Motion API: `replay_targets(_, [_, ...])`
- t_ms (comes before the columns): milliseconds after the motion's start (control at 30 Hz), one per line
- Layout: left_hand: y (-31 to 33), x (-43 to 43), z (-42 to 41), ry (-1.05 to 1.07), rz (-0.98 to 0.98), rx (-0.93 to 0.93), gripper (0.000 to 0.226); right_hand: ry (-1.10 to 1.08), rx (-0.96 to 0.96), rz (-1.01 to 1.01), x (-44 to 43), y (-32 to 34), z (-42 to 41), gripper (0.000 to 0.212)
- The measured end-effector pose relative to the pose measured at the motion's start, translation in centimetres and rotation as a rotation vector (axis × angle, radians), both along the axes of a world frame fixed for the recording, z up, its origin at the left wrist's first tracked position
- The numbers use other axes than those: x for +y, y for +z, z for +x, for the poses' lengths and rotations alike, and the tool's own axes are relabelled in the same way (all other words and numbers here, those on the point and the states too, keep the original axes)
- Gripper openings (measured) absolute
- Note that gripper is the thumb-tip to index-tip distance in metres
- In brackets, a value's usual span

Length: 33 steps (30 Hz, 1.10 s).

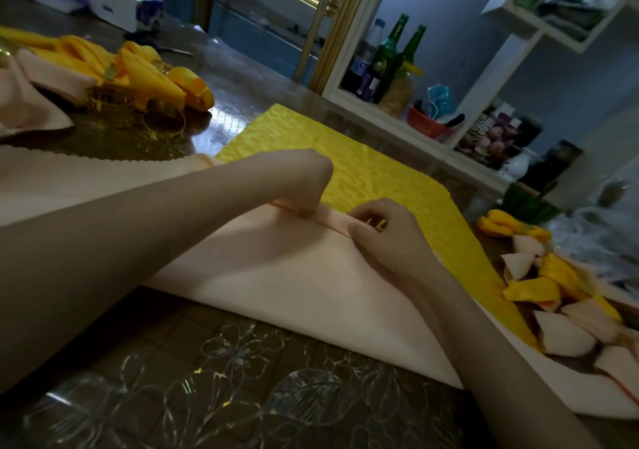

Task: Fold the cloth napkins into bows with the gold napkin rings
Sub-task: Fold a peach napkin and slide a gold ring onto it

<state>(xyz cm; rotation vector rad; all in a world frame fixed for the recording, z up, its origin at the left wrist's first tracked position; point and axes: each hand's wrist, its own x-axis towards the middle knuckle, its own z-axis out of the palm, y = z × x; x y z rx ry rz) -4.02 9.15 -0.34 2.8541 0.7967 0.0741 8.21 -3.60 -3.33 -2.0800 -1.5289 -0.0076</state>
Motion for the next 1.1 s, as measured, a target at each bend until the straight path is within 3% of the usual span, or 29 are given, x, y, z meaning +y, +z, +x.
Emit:
replay_targets(133, [0.9,-0.7,0.1,0.0,-0.193,0.148,0.018,0.081,-0.01,-0.028,-0.3,0.8,-0.7,0.027])
replay_targets(200, [1.1,-0.7,0.2,0.022,-0.314,0.163,0.017,0.114,-0.041,-0.158,-0.4,1.4,-1.2,0.031])
replay_targets(267, [1.0,-0.6,0.2,0.037,-0.344,0.154,0.015,0.125,-0.036,-0.344,-0.5,2.3,-1.7,0.025])
replay_targets(333, [0.7,-0.6,0.2,0.045,-0.359,0.159,0.014,0.109,0.011,-0.402,-0.5,2.8,-2.0,0.012])
replay_targets(467, [0.5,-0.8,0.3,0.049,-0.325,0.145,0.019,0.099,-0.051,-0.35,-0.4,2.3,-2.2,0.01])
replay_targets(633, [0.7,-1.2,0.2,-0.018,-0.057,0.152,0.043,0.123,0.137,-0.425,-1.0,3.1,-1.3,0.021])
replay_targets(800, [0.9,-1.5,0.2,-0.106,-0.03,0.065,0.033,0.041,-0.115,-0.253,-0.3,2.4,-1.1,0.014])
replay_targets(900, [0.1,-1.9,0.6,-0.127,0.053,-0.08,0.017,-0.006,-0.276,-0.15,-0.1,1.3,-0.8,0.022])
replay_targets(1000, [-0.2,-2.6,0.8,-0.15,0.02,-0.038,0.027,0.008,-0.273,-0.24,-0.2,1.3,-0.7,0.025])
replay_targets(1100, [0.2,-2.1,0.9,-0.11,-0.128,0.046,0.025,0.048,-0.121,-0.406,-0.5,2.7,-0.7,0.017])
